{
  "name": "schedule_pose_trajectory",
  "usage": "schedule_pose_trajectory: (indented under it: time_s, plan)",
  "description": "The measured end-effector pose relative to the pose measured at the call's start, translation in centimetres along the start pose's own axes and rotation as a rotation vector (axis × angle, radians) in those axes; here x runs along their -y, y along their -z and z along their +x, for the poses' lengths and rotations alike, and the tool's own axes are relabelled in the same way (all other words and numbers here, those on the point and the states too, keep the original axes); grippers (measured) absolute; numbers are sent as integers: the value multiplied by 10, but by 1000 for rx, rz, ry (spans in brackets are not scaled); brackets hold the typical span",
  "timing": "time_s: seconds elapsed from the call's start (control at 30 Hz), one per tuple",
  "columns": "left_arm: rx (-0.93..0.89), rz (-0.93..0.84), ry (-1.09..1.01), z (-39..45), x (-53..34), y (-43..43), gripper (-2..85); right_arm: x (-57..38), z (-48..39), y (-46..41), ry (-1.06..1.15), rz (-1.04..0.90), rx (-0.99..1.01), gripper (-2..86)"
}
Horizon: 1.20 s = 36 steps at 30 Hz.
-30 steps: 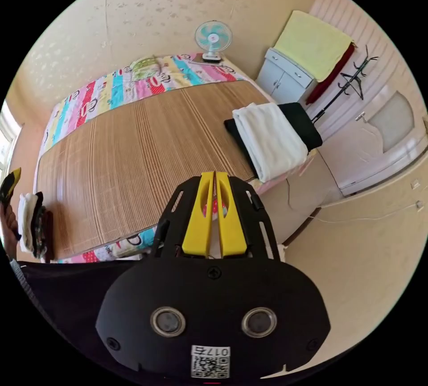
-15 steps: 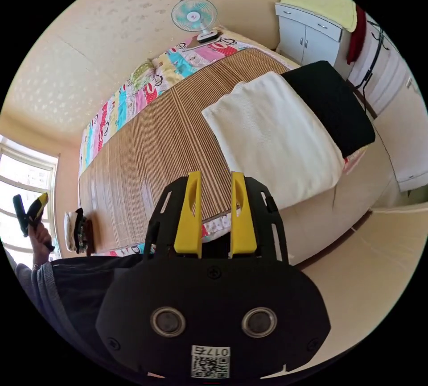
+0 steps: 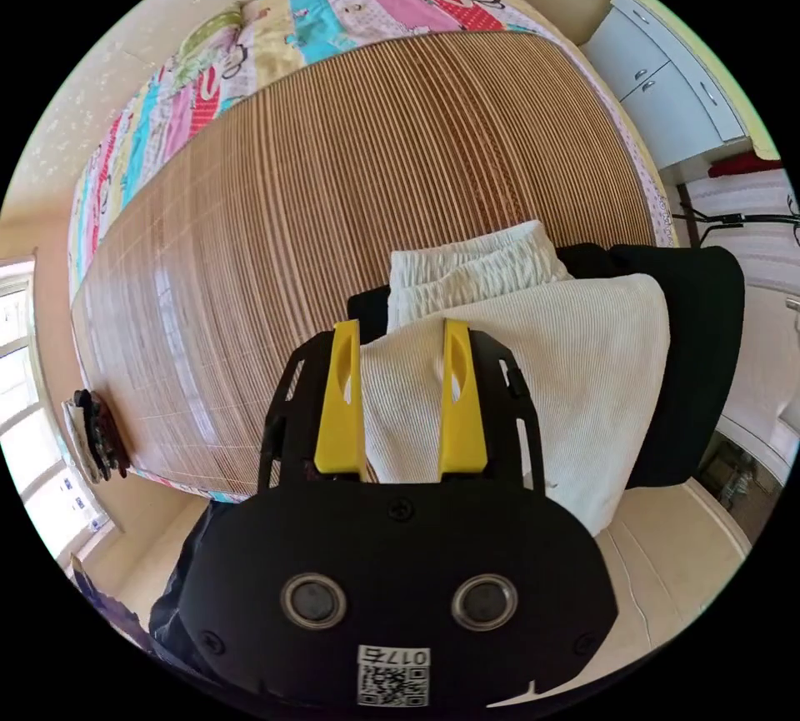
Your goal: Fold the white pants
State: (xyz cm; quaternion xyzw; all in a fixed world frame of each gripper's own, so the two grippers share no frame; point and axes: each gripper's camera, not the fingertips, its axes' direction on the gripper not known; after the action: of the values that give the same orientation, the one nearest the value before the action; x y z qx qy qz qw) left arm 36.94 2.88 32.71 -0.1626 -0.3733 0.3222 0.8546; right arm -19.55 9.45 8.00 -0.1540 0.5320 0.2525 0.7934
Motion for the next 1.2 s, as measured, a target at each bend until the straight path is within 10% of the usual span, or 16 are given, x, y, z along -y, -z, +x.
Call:
schedule_pose_trajectory:
  time_s: [0.3, 0.57, 0.87, 1.2]
  plan:
    - [-40, -40, -46, 15, 25, -27, 31, -16, 69, 27, -42, 135, 187, 25]
    - [-95, -47, -173, 13, 56, -33, 40, -283, 213, 152, 116, 908, 1004, 5]
    - [-313, -94, -431, 48, 115, -39, 72, -379, 240, 244, 609, 1622, 1584, 5]
    - [-629, -142, -529, 71, 139, -21, 115, -329, 175, 372, 945, 1545, 2072, 7]
